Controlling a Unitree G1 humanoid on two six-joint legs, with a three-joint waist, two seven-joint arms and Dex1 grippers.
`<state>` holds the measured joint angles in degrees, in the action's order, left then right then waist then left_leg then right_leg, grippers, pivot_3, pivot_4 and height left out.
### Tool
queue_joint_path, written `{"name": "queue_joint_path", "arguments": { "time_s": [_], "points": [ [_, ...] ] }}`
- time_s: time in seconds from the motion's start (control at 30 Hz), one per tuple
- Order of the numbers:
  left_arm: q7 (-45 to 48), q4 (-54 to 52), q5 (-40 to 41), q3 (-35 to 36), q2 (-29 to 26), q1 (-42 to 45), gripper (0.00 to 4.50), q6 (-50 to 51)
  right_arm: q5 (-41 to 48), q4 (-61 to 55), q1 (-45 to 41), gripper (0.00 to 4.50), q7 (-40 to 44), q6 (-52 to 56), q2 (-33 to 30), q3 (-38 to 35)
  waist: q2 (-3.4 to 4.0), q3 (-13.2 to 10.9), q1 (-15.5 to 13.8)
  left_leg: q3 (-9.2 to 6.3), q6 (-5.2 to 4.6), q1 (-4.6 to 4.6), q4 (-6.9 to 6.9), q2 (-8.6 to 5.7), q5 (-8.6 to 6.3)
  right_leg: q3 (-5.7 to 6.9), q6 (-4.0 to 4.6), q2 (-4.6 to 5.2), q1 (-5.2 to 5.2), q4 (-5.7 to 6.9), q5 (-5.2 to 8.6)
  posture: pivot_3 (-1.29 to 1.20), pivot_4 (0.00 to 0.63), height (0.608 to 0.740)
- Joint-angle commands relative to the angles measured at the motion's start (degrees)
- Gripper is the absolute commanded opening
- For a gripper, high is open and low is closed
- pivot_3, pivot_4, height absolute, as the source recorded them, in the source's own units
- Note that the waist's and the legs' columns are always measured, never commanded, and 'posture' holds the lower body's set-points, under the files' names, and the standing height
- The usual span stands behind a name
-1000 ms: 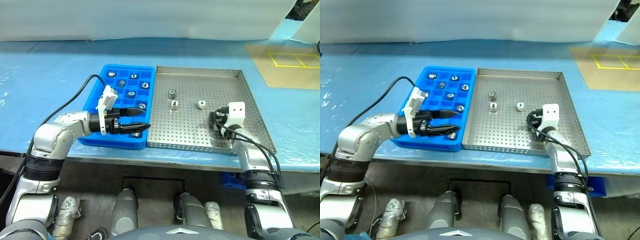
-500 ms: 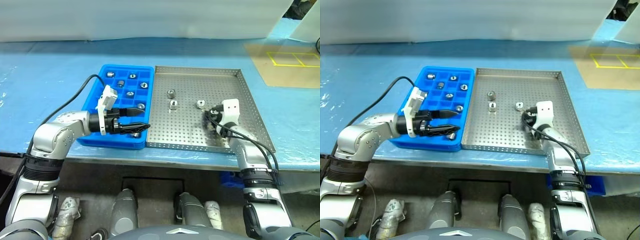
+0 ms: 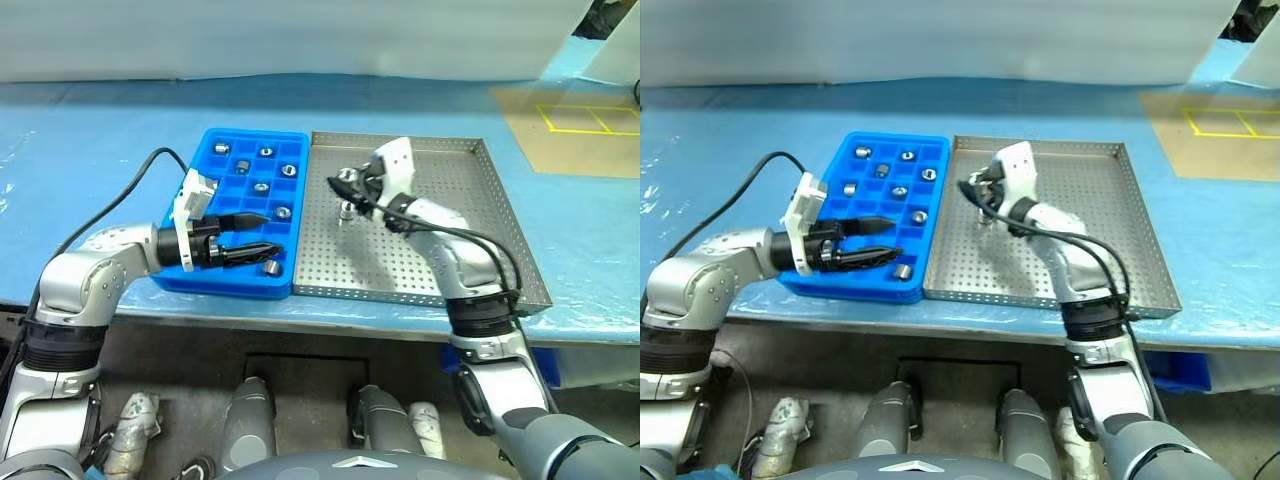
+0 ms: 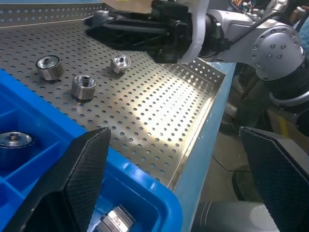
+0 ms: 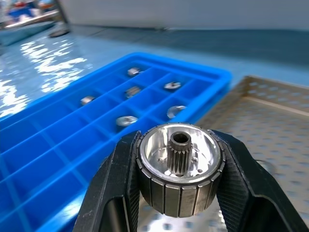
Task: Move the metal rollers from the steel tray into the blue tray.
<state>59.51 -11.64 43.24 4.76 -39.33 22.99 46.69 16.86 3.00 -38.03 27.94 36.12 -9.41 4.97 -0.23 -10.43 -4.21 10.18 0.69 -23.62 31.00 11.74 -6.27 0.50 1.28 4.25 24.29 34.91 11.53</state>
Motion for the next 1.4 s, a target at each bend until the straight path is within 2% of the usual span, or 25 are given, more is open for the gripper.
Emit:
{"name": "queue_joint_path", "arguments": {
  "time_s": [0.03,0.13,0.43,0.83,1.17,1.4],
  "points": [
    [-2.02,-6.06,3.56,3.70,-1.30,-2.63,4.50,2.06,-0.31,1.70,-2.79,1.68,2.73,-2.76,2.81,3.59,0.00,0.00,-0.04,-0.01,0.00,0.00,0.00,0.00,0.00,0.00,0.01,0.00,0.00,0.01,0.00,0.08,0.150,0.740],
    [-4.46,-10.47,6.18,5.68,-1.76,-6.08,4.50,4.35,-1.54,4.04,-4.11,1.68,4.21,-4.68,5.73,6.87,0.00,0.00,-0.39,-0.03,0.01,-0.02,-0.01,0.01,0.00,0.03,0.01,0.00,0.02,0.01,0.00,0.12,0.150,0.740],
    [-10.38,-16.62,11.42,9.90,-2.73,-11.93,4.50,7.02,-3.30,13.04,-6.51,1.68,7.15,-8.69,11.45,9.29,-0.01,0.00,-2.31,-0.14,0.02,-0.01,-0.05,0.03,-0.01,0.04,-0.35,0.05,0.02,0.04,0.22,0.20,0.150,0.740],
    [-13.09,-16.91,13.09,8.52,-2.21,-10.76,4.50,6.52,-7.35,32.17,-9.98,1.68,7.40,-18.08,15.96,8.13,-0.03,0.02,-2.99,-0.16,0.08,-0.01,-0.05,0.03,0.02,0.01,-0.36,0.04,0.09,0.17,0.23,0.20,0.150,0.740],
    [-12.97,-16.07,13.04,7.23,-2.07,-8.93,4.50,6.54,-9.84,36.48,-9.85,1.68,7.59,-21.69,16.36,8.05,-0.08,0.05,-2.96,-0.16,0.09,0.21,-0.05,0.03,0.03,-0.06,-0.38,0.05,-0.02,0.32,0.24,0.18,0.150,0.740],
    [-13.04,-15.48,12.87,6.56,-1.80,-8.06,4.50,6.33,-10.05,39.80,-11.78,4.04,5.71,-22.23,16.55,6.76,-0.09,0.06,-3.03,-0.17,0.09,0.38,-0.05,0.02,0.02,-0.11,-0.39,0.06,-0.12,0.42,0.25,0.17,0.150,0.740]
  ]
}}
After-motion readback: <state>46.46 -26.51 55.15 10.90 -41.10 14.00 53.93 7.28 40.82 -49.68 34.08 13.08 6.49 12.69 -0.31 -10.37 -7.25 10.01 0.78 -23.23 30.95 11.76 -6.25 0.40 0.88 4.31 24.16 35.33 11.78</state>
